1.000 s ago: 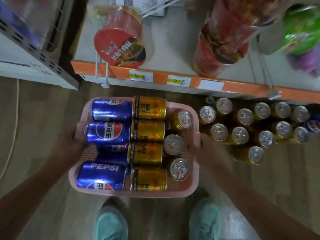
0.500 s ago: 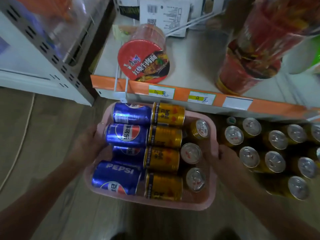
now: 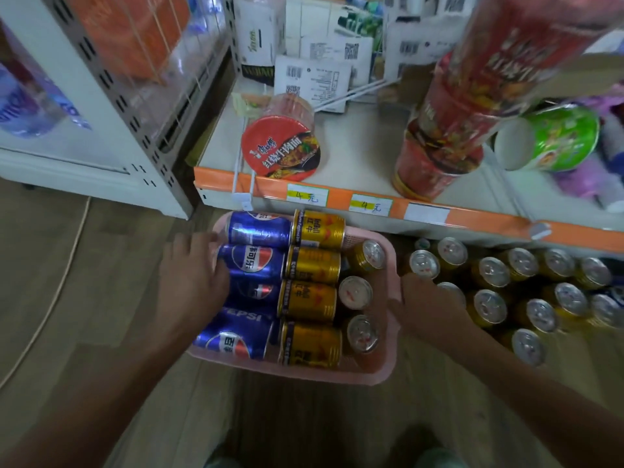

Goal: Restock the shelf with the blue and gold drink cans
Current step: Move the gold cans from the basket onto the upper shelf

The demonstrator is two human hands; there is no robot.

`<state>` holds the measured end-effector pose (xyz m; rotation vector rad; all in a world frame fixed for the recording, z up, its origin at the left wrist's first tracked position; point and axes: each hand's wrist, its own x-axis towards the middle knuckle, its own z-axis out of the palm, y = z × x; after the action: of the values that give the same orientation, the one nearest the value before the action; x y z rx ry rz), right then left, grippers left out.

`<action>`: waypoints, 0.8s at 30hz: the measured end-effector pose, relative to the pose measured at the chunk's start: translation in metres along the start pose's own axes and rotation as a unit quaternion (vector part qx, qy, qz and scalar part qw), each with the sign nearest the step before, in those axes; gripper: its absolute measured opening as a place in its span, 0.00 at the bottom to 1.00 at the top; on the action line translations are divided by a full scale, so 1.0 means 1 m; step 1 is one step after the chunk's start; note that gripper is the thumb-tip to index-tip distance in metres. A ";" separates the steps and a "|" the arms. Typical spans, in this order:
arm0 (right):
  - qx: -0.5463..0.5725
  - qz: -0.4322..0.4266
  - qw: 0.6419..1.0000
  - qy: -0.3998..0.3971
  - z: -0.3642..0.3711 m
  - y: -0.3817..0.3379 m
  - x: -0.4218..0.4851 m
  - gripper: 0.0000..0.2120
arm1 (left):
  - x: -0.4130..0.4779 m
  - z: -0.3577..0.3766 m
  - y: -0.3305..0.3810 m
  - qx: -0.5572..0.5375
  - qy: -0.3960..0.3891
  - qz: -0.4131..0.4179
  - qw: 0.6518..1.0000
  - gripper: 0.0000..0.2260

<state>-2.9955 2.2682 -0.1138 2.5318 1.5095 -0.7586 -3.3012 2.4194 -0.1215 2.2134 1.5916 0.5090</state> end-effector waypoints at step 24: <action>-0.191 -0.258 0.939 0.120 0.008 -0.005 0.089 0.36 | 0.084 0.089 0.104 0.123 -0.181 0.258 0.941 0.34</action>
<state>-2.9687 2.3396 -0.1614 2.0129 2.1925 -0.1556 -3.1475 2.4610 -0.1412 2.7267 0.9219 0.0162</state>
